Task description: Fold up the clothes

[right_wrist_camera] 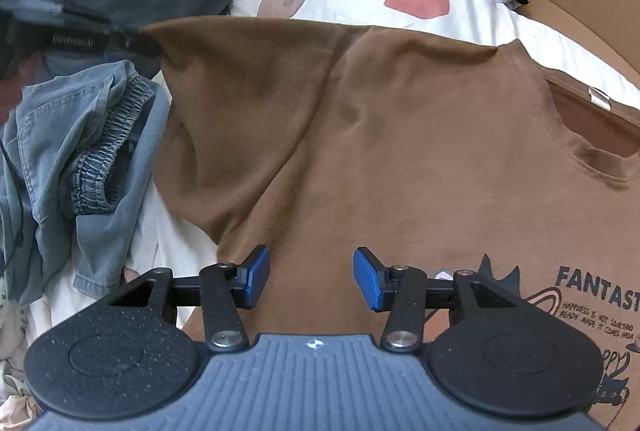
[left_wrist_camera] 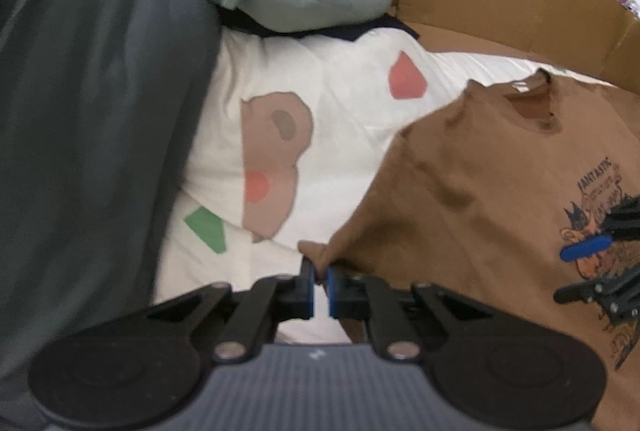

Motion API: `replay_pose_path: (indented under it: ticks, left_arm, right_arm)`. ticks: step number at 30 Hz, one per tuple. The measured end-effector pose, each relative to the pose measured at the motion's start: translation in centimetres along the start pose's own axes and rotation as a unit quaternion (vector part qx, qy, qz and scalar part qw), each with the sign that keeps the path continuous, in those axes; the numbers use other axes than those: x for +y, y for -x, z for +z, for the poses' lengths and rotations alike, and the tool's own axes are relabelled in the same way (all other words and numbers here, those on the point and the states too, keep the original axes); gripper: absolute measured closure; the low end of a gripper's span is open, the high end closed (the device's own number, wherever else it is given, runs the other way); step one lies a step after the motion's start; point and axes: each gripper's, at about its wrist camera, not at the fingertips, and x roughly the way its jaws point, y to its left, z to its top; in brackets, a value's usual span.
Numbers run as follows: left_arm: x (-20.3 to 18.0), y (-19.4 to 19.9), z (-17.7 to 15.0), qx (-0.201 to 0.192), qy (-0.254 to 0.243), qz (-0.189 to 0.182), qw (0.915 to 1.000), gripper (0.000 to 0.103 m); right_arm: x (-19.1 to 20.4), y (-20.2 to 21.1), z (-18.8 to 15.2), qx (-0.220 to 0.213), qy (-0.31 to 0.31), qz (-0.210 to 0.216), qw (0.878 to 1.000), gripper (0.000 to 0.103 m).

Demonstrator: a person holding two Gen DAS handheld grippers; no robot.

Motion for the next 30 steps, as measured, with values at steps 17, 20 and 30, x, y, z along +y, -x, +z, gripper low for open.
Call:
replay_pose_path:
  ticks: [17,20,30]
  left_arm:
    - [3.2,-2.8,-2.9,0.023,0.137,0.052,0.9889,0.064]
    - [2.4,-2.0,-3.8,0.024,0.138,0.047,0.989,0.064]
    - [-0.7,-1.3,-7.4,0.025,0.172,0.052,0.9834,0.065]
  right_arm:
    - [-0.1,-1.2,-0.3,0.004,-0.01,-0.007,1.0,0.049]
    - [-0.1,-1.3,-0.4,0.005,-0.01,-0.008,1.0,0.049]
    - [0.1,-0.8,-0.5,-0.002,-0.015,0.001,1.0,0.049]
